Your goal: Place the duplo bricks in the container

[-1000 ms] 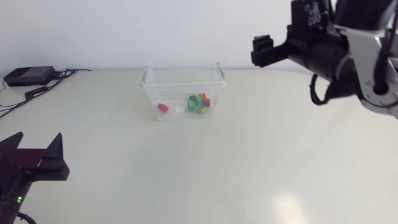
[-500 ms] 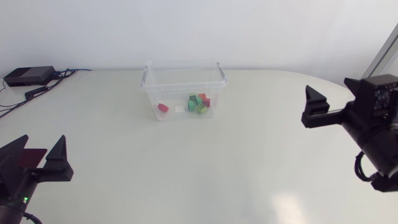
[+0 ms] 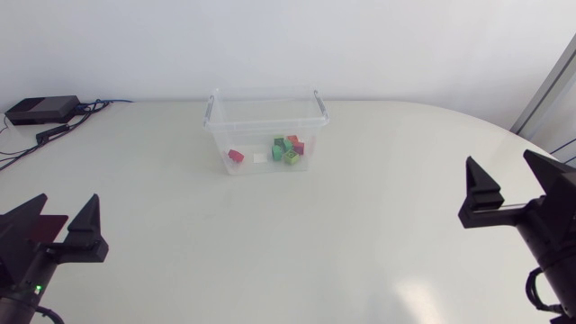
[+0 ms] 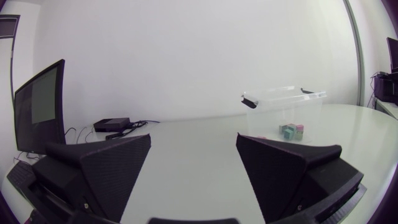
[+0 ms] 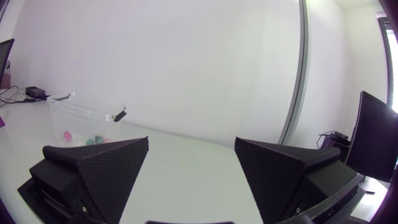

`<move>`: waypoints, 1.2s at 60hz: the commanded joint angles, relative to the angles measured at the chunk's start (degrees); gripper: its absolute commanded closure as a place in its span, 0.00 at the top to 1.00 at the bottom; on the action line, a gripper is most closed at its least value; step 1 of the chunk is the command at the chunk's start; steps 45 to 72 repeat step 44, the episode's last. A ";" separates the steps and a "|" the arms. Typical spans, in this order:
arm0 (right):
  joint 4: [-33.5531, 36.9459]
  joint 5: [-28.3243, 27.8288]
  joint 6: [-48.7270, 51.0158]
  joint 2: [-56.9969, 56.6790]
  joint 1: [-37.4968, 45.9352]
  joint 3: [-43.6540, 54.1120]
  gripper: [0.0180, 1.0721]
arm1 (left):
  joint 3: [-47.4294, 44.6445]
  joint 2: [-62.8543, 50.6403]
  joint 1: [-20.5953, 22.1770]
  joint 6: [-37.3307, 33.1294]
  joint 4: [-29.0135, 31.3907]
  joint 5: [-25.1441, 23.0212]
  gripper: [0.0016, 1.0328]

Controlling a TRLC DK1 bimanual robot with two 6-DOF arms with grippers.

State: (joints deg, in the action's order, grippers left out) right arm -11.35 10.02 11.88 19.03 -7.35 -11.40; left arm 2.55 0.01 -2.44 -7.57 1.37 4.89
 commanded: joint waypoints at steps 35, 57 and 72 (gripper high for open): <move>11.35 -10.02 -11.88 -19.03 7.35 11.40 0.95 | -2.55 -0.01 2.44 7.57 -1.37 -4.89 0.93; 11.35 -10.02 -11.88 -19.03 7.35 11.40 0.95 | -2.55 -0.01 2.44 7.57 -1.37 -4.89 0.93; 11.35 -10.02 -11.88 -19.03 7.35 11.40 0.95 | -2.55 -0.01 2.44 7.57 -1.37 -4.89 0.93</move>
